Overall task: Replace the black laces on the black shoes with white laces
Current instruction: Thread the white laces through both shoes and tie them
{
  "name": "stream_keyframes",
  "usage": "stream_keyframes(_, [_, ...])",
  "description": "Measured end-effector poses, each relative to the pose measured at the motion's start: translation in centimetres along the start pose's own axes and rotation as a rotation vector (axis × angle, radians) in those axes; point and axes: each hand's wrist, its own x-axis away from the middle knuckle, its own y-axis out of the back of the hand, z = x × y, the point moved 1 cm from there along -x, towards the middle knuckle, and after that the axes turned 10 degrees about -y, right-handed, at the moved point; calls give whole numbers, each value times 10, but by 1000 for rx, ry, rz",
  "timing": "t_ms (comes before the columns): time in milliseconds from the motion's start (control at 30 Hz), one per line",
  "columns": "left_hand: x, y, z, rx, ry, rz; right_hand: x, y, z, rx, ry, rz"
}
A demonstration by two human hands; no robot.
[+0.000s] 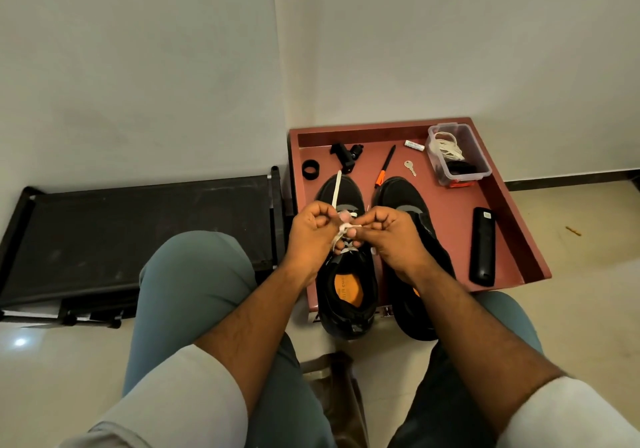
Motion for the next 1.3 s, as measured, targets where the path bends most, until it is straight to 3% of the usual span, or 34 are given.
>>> stream_keyframes(167, [3, 0, -1, -110, -77, 82, 0, 2, -3, -8, 62, -142])
stream_keyframes(300, [-1, 0, 4, -112, -38, -41, 1, -1, -9, 69, 116, -141])
stream_keyframes(467, [-2, -1, 5, -24, 98, -104, 7, -4, -4, 995, 762, -140])
stream_keyframes(600, [-5, 0, 5, -71, 55, -99, 7, -2, 0, 1206, 814, -131])
stream_keyframes(800, [-10, 1, 3, -117, 42, -91, 16, 0, 3, 1173, 832, -64])
stream_keyframes(933, [-9, -2, 2, 116, 128, -32, 7, 7, 1, 745, 527, -244])
stream_keyframes(1000, [-8, -2, 3, 32, 66, 46, 5, 8, 1, 529, 411, -294])
stream_keyframes(1100, [-5, -3, 6, -92, -26, 92, 5, 4, -1, 411, 342, -292])
stream_keyframes(1167, [-5, -3, 6, -24, 57, 0, 8, 4, -1, 478, 401, -291])
stream_keyframes(1300, [-7, -3, 5, 138, 251, -106, 8, -1, 2, 963, 715, -148])
